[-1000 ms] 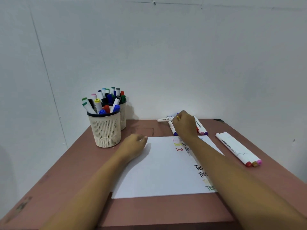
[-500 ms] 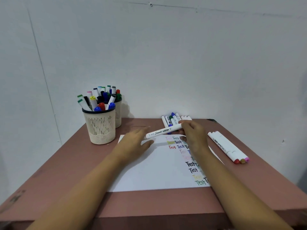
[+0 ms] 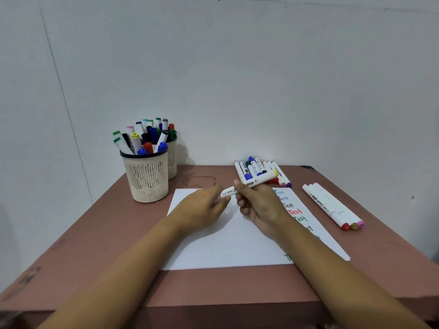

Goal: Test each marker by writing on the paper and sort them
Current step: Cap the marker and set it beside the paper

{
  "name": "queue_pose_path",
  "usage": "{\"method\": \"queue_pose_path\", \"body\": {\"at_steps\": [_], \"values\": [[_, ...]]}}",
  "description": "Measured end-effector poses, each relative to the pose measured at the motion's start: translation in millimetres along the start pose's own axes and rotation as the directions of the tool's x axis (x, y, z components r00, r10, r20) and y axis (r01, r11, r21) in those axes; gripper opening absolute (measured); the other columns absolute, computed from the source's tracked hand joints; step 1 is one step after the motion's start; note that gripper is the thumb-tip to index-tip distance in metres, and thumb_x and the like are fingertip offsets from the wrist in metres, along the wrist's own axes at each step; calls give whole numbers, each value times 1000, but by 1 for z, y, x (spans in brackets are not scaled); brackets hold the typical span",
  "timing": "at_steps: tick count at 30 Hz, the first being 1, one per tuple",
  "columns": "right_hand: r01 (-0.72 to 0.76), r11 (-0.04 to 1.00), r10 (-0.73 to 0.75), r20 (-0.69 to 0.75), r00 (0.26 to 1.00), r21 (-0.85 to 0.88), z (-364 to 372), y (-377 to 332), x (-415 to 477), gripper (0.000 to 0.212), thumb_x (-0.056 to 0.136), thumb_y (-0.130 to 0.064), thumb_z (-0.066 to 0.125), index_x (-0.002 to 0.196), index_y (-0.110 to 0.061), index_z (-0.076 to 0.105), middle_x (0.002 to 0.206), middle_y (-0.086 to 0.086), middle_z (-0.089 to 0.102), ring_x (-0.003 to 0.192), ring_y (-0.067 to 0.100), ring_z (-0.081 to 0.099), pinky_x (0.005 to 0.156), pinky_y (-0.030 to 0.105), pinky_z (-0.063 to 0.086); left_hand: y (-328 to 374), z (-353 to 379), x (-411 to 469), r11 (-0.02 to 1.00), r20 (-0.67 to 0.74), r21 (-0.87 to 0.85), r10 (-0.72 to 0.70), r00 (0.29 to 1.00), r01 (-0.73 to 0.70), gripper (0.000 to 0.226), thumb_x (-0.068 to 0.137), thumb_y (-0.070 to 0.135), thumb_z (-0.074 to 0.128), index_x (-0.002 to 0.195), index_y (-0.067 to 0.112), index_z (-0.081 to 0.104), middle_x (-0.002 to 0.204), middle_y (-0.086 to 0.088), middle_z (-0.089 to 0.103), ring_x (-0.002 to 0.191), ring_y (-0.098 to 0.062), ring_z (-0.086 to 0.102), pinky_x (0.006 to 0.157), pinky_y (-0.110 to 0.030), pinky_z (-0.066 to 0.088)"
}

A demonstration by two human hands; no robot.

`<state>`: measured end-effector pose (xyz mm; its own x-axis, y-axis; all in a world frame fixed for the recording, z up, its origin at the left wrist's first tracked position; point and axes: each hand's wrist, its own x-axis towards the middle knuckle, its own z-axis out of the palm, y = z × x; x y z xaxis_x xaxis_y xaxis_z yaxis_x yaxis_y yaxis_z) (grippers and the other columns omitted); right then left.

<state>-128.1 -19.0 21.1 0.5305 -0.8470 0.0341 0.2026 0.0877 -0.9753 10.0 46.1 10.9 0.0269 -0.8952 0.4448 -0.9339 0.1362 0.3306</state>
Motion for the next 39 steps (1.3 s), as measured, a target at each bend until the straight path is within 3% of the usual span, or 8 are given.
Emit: {"method": "queue_pose_path", "body": {"at_steps": [9, 12, 13, 19, 23, 27, 32, 39], "values": [[72, 997, -71, 66, 995, -17, -4, -3, -1, 20, 95, -19, 58, 77, -11, 56, 59, -2, 48, 50, 4, 43, 47, 15, 35, 3, -5, 0, 977, -48, -201, -77, 996, 66, 36, 93, 30, 56, 61, 37, 41, 55, 13, 44, 58, 6, 47, 55, -11, 32], [73, 997, -73, -40, 997, 6, -3, -6, -1, 18, 95, -20, 58, 79, -12, 55, 60, 0, 47, 48, 7, 42, 44, 17, 34, 4, -8, -2, 976, -26, -195, -107, 994, 99, 5, 90, 33, 61, 93, 34, 58, 75, 18, 53, 69, 6, 50, 63, -2, 33], [77, 996, -73, -96, 993, 47, -4, -9, -1, 16, 95, -20, 57, 81, -13, 56, 60, 1, 49, 48, 8, 43, 43, 18, 35, -1, -7, 0, 972, -20, -194, -141, 990, 135, 23, 89, 33, 63, 111, 30, 58, 88, 16, 56, 79, 3, 51, 66, -1, 32], [80, 941, 27, -308, 951, 330, -26, -17, 6, 8, 98, -15, 48, 99, -10, 53, 75, 15, 64, 59, 30, 67, 59, 35, 58, -30, -7, 0, 973, -85, -50, -230, 969, 226, 30, 95, 20, 50, 123, 12, 56, 109, -9, 64, 105, -24, 57, 79, -25, 37], [59, 997, -43, -328, 944, 40, -31, -9, 8, 17, 90, -3, 56, 78, -13, 49, 67, 8, 55, 55, 16, 55, 49, 24, 47, -39, -5, 0, 970, -56, 24, -242, 969, 244, 27, 95, 15, 47, 119, 8, 57, 108, -9, 58, 105, -25, 55, 76, -23, 33], [51, 937, -182, -358, 916, -345, -31, 1, 8, 22, 84, -6, 64, 70, -15, 50, 64, 7, 57, 50, 14, 50, 49, 25, 40, -45, -1, 0, 952, 66, 78, -300, 952, 295, 32, 95, 21, 44, 126, 18, 54, 129, -6, 51, 117, -24, 50, 102, -32, 35], [36, 877, -211, -318, 924, -479, -26, 4, 5, 17, 80, -5, 62, 69, -9, 51, 64, 12, 61, 36, 5, 49, 38, 17, 37, -47, 1, 2, 944, 118, 106, -323, 939, 311, 32, 97, 24, 41, 126, 19, 51, 132, -3, 49, 118, -23, 47, 99, -30, 33], [41, 885, -201, -299, 933, -465, -22, 4, 3, 25, 81, 0, 61, 64, -11, 47, 55, 9, 60, 45, 16, 55, 46, 25, 45, -49, 3, 3, 944, 112, 103, -324, 940, 313, 31, 97, 23, 40, 125, 19, 52, 134, -1, 49, 119, -21, 46, 96, -27, 32]]}}
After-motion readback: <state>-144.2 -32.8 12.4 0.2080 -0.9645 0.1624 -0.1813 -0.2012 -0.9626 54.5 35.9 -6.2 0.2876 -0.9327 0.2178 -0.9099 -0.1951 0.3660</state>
